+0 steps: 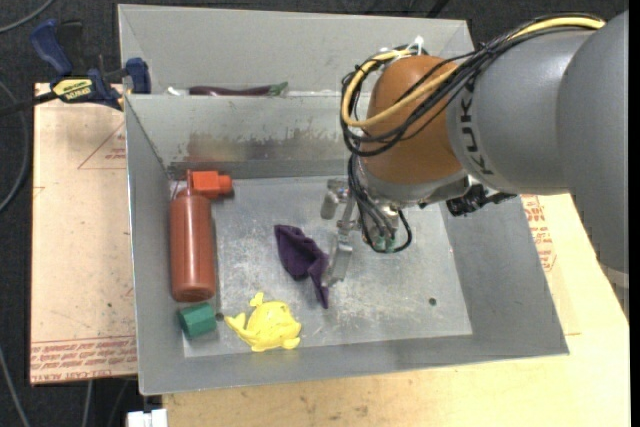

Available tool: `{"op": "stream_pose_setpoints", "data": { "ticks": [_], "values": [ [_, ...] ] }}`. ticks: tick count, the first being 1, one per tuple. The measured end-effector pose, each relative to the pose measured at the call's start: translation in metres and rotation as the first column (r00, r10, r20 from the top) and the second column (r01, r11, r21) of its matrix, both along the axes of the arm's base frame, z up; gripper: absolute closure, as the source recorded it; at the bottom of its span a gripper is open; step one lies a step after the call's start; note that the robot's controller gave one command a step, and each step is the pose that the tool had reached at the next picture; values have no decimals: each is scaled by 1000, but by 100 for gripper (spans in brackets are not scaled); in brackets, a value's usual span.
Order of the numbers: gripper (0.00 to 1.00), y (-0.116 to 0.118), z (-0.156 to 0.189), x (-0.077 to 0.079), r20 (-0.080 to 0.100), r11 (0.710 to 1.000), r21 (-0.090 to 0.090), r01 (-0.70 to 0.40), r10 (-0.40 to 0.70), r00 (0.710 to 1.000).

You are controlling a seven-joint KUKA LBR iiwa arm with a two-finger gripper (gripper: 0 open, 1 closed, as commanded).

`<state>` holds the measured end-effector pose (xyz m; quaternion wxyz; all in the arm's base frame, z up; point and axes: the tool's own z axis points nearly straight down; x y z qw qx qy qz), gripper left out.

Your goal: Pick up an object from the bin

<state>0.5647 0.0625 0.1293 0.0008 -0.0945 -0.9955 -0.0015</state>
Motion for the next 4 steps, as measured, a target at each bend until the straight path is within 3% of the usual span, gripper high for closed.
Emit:
{"op": "stream_pose_setpoints", "data": {
  "ticks": [1,2,4],
  "values": [
    [0,13,-45,4,1,1000,0,29,-29,1000],
    [100,19,-58,-2,5,998,2,70,-70,998],
    [100,19,-57,-2,5,997,2,71,-71,997]
  ]
}}
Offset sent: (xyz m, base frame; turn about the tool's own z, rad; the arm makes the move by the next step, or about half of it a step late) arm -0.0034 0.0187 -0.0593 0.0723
